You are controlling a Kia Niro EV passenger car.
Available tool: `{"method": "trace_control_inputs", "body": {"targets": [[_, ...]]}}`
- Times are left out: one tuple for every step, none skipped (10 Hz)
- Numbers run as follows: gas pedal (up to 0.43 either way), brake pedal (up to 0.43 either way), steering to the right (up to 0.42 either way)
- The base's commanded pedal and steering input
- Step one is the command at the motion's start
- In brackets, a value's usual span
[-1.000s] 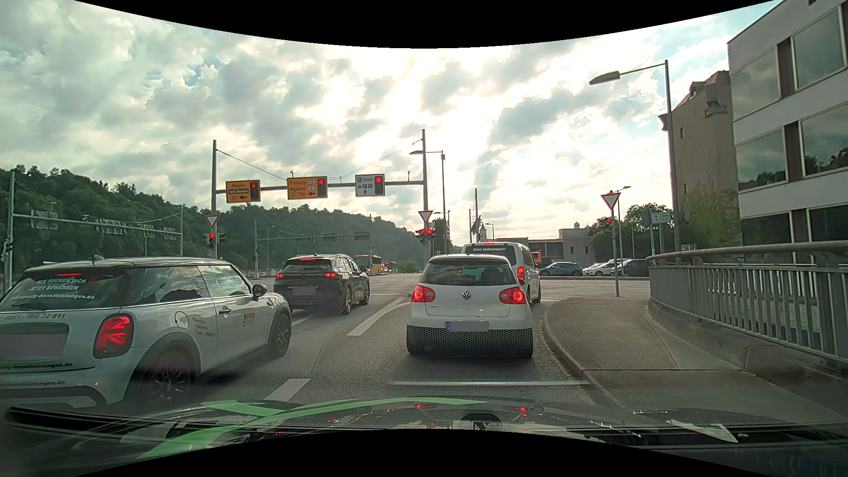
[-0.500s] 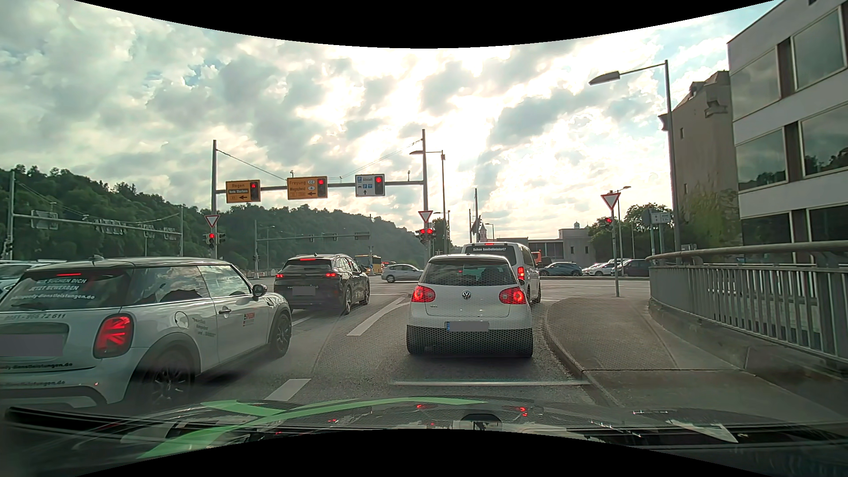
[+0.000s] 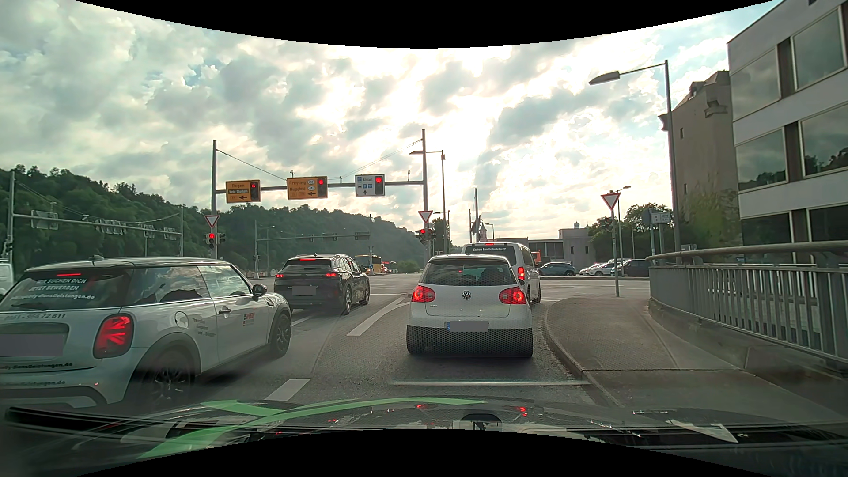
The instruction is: Follow the waypoints while adhering to traffic rules and regulations
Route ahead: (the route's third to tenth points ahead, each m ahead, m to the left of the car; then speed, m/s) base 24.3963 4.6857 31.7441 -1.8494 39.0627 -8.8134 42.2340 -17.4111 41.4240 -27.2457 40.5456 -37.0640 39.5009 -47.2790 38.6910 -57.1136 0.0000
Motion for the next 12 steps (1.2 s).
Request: {"method": "trace_control_inputs", "body": {"targets": [[0.000,0.470,0.009],[0.000,0.470,0.009],[0.000,0.470,0.009],[0.000,0.470,0.009],[0.000,0.470,0.009],[0.000,0.470,0.009],[0.000,0.470,0.009],[0.000,0.470,0.009],[0.000,0.470,0.009],[0.000,0.470,0.009],[0.000,0.470,0.009],[0.000,0.470,0.009]]}}
